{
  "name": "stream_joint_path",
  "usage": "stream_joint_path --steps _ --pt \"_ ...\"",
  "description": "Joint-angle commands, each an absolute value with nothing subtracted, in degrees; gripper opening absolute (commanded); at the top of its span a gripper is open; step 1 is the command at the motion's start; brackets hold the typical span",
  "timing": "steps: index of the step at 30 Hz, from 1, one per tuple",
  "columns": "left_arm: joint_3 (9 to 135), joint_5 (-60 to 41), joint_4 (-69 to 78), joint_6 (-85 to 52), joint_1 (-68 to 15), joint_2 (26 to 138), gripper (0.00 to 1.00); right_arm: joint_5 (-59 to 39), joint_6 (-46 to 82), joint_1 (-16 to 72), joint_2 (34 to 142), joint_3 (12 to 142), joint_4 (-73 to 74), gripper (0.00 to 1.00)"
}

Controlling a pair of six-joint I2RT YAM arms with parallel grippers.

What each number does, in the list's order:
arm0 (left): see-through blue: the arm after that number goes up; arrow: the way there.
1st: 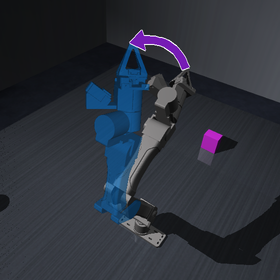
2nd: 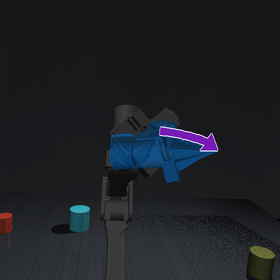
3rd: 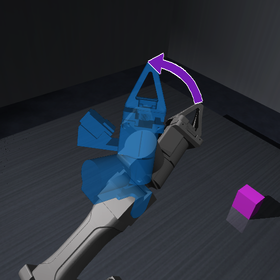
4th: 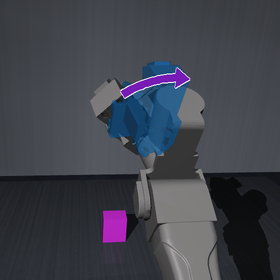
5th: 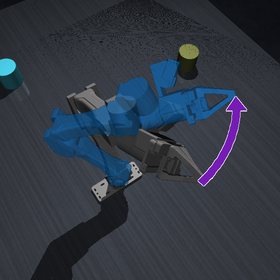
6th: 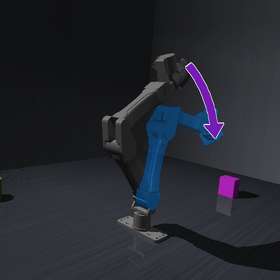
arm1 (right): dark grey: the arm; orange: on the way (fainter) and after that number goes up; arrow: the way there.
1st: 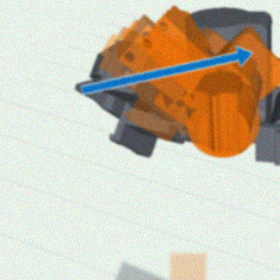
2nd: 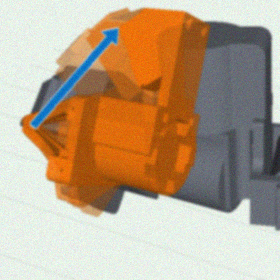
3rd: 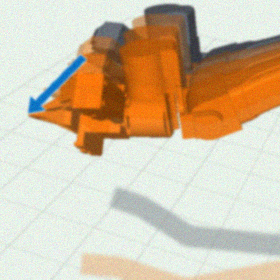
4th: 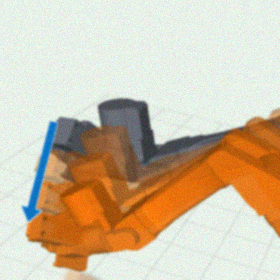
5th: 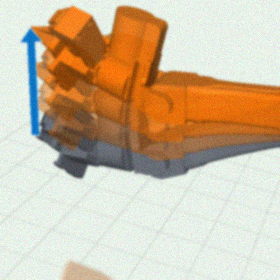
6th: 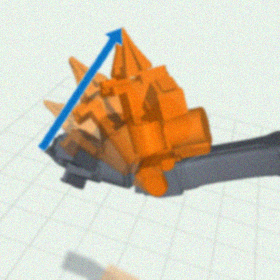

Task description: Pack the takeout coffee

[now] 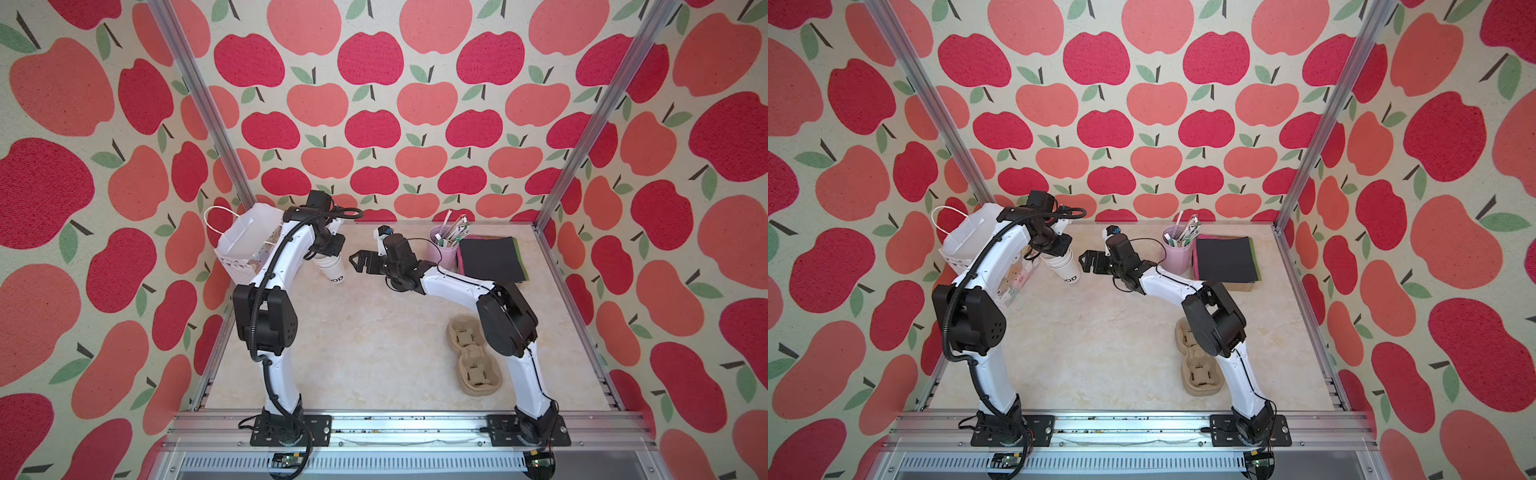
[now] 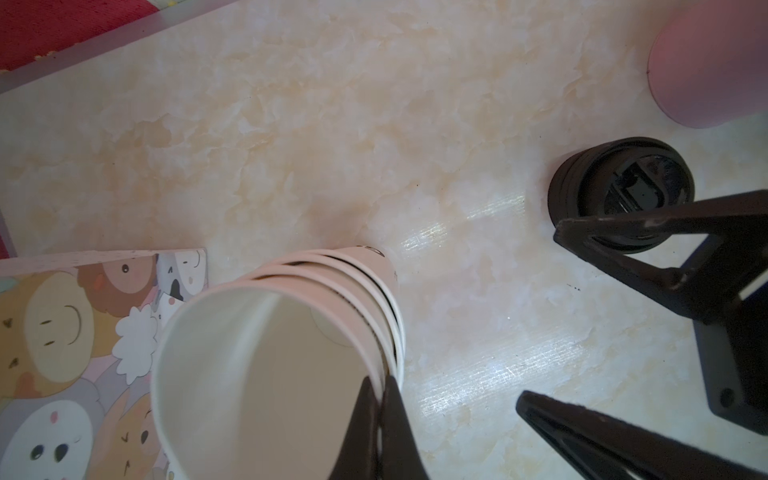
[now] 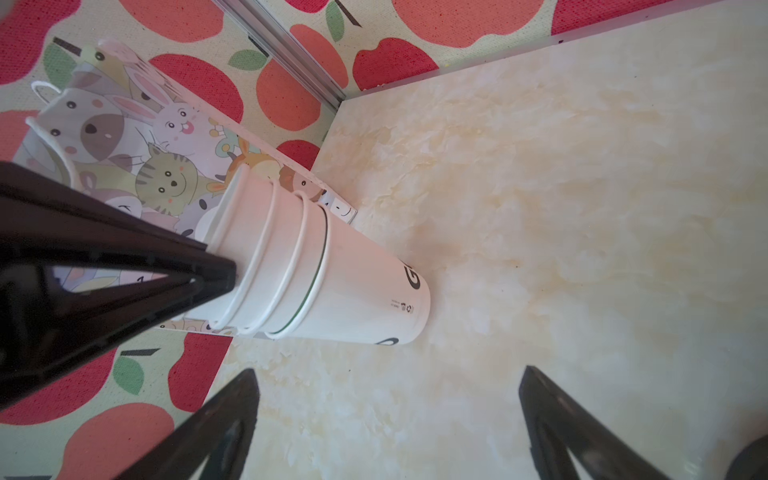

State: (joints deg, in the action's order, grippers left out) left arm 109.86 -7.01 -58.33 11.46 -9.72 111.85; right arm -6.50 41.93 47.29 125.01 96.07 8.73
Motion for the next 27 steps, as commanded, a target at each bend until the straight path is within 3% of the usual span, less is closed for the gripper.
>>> stream_joint_path --steps 1,27 --pt "107.82 -8.21 -56.66 10.83 -9.16 109.95 0.00 -9.53 45.00 46.67 127.27 99.82 10.28 0.99" --pt "106.17 -9.55 -55.52 10.90 -8.81 109.15 0.00 -15.25 50.90 45.95 141.08 118.47 4.54 0.99"
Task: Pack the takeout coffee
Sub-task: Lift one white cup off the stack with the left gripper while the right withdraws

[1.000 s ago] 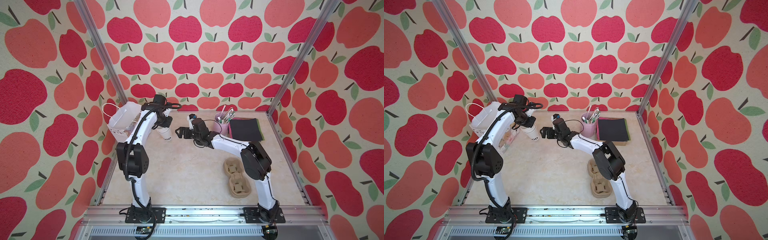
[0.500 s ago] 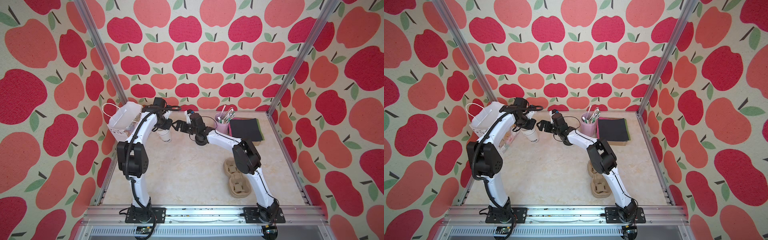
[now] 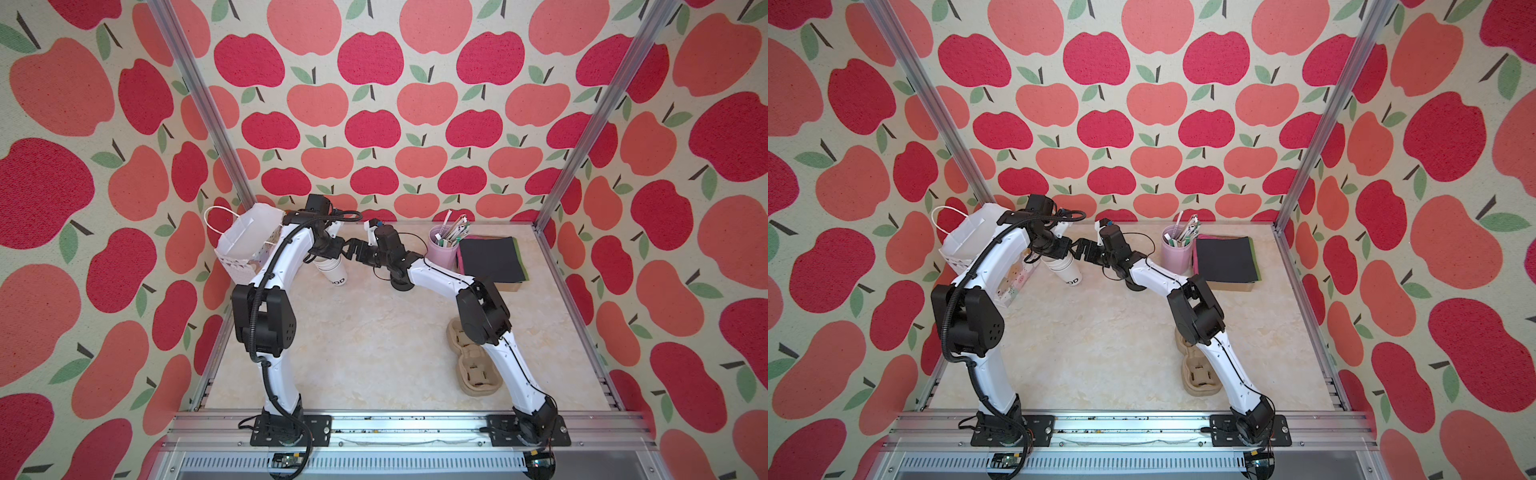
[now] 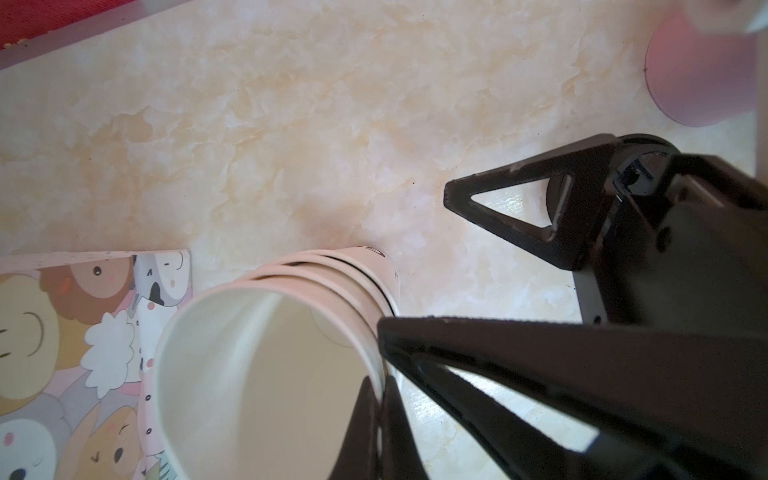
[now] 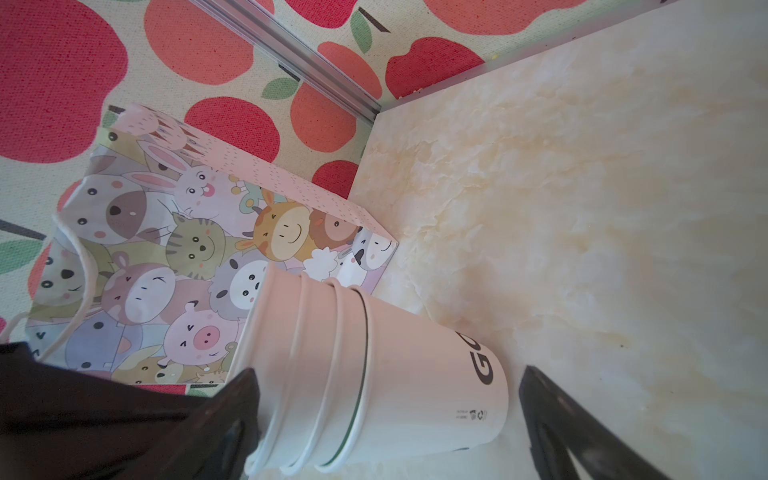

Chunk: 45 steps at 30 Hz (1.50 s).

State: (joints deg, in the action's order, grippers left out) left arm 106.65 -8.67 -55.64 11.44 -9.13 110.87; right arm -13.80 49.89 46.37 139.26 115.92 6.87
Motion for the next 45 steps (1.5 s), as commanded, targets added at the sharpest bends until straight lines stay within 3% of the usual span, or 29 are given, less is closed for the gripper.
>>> stream_joint_path --steps 1,25,45 --pt "106.17 -9.51 -55.48 10.94 -8.86 109.22 0.00 -15.34 50.89 45.97 141.52 118.96 3.87 0.99" --pt "114.66 -4.59 -60.97 12.90 -10.27 107.05 0.00 -12.96 49.13 45.44 142.16 118.12 0.88 0.99" --pt "121.38 2.27 -66.88 11.98 -18.01 92.74 0.00 -14.30 50.10 45.44 134.80 114.17 10.50 0.99"
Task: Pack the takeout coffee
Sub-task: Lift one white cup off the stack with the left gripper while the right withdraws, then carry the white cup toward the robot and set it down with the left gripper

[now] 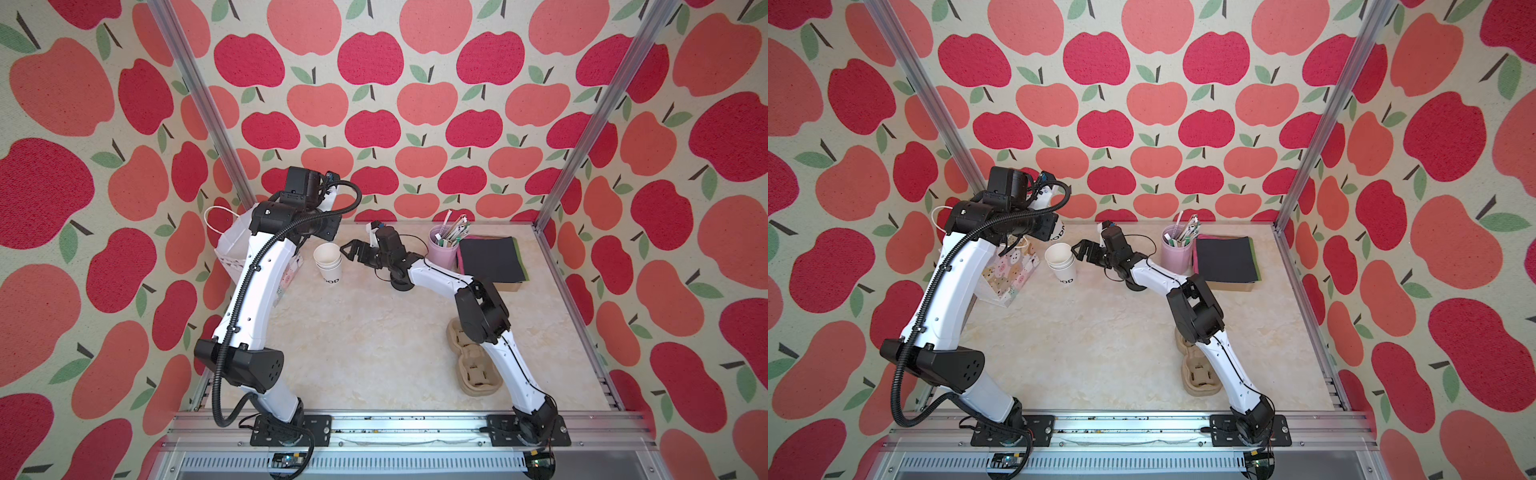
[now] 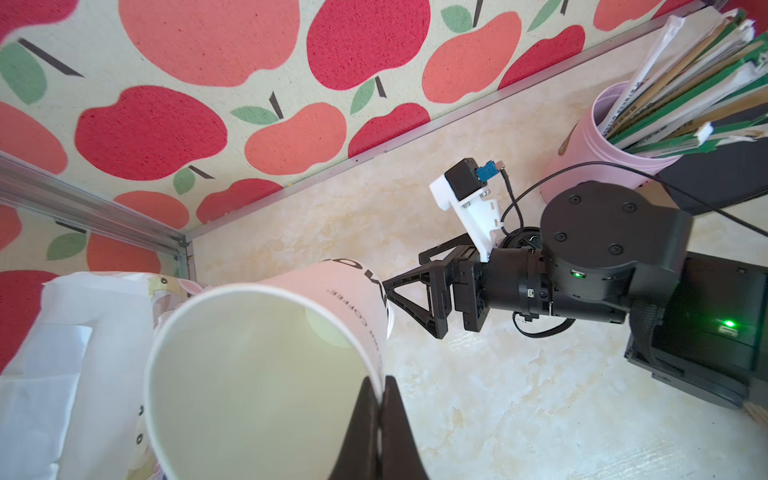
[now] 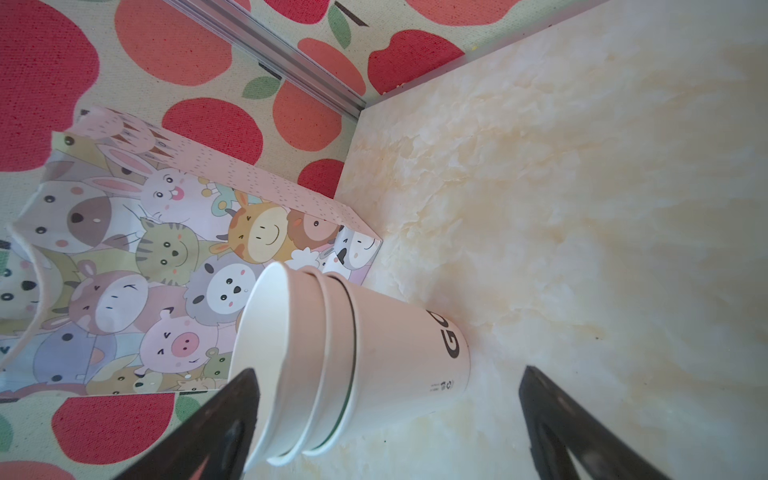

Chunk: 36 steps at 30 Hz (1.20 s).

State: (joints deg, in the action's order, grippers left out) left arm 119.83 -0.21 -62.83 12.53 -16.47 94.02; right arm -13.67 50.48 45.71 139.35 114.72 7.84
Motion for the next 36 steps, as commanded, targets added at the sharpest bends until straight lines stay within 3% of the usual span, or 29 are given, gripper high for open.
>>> stream_joint_path --steps 1,8,23,28,36 --pt "121.38 2.60 -67.41 11.77 -18.74 91.96 0.00 -14.51 50.10 45.42 134.44 114.17 10.78 0.99" --pt "117.19 3.78 -70.44 8.39 -25.93 86.56 0.00 -13.63 46.20 44.40 126.05 108.63 11.89 0.99" --pt "83.45 -1.61 -57.20 -2.55 -37.29 71.42 0.00 -2.77 24.66 42.80 103.01 98.39 -7.58 0.99" --pt "72.90 -3.38 -49.05 -5.89 -42.97 72.53 0.00 1.95 17.79 42.63 95.92 95.05 -13.88 0.99" --pt "71.57 -0.53 -45.50 -5.36 -49.21 81.81 0.00 5.10 15.22 39.72 84.01 83.55 -19.15 0.99"
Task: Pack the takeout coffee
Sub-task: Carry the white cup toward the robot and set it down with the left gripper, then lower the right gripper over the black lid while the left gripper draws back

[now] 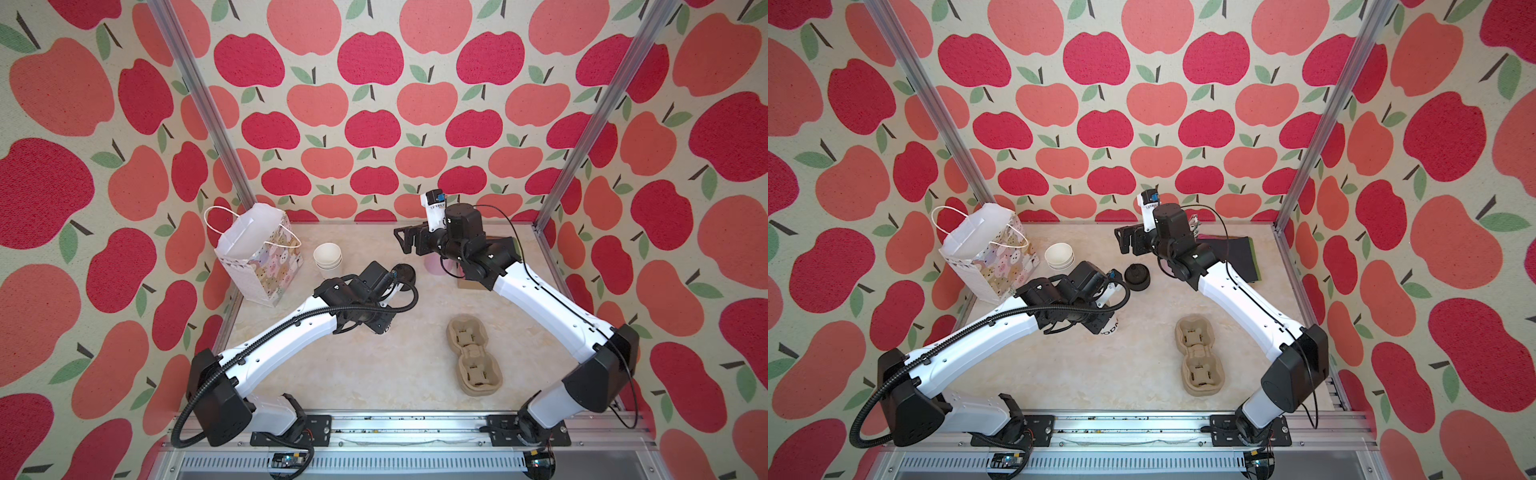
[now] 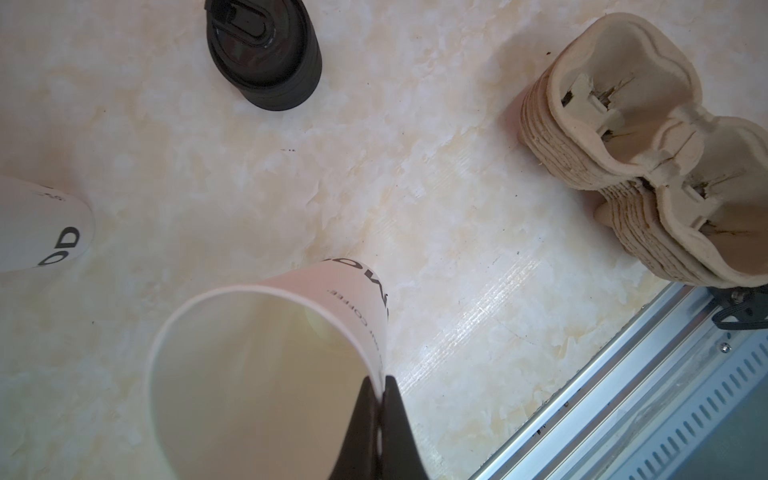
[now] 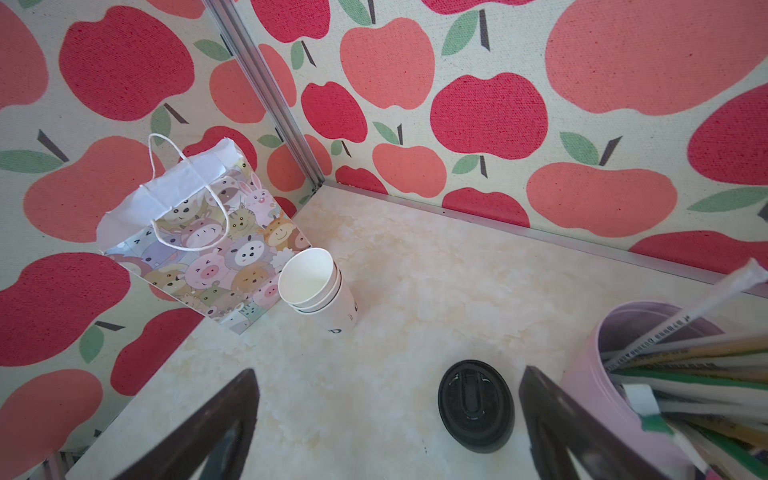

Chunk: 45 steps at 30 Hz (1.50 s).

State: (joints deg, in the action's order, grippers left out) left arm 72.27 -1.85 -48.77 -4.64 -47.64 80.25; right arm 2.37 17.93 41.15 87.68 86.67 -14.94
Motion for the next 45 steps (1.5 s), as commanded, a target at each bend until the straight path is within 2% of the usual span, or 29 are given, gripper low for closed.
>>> stream_joint_path --steps 1,9,18,21,29,33,39,45 --pt "71.54 -0.65 -45.13 -5.36 -49.92 82.82 0.00 5.42 15.03 39.02 82.39 81.85 -19.68 0.99" --pt "71.95 2.32 -45.24 -4.58 -55.20 90.37 0.00 6.40 16.27 33.40 72.54 70.65 -19.98 0.99" --pt "72.51 3.78 -45.70 -4.65 -57.83 93.36 0.02 4.42 15.04 32.46 71.96 70.93 -21.86 0.99" --pt "72.66 3.65 -45.74 -4.75 -57.91 92.85 0.10 3.89 14.11 32.46 72.69 71.91 -22.78 0.99" --pt "76.02 5.04 -46.85 -4.22 -57.67 88.80 0.55 2.88 9.92 33.19 75.10 75.21 -25.90 0.99" --pt "77.10 7.61 -45.14 -3.35 -55.69 83.38 0.71 4.72 6.10 35.75 78.45 78.85 -28.72 0.99" --pt "72.96 6.74 -39.96 -2.41 -45.33 71.39 0.89 6.91 1.55 40.04 88.46 88.63 -35.14 0.99" --pt "67.15 2.60 -38.85 -2.15 -33.80 61.05 0.99 7.59 0.29 41.74 101.22 99.32 -42.78 0.99"
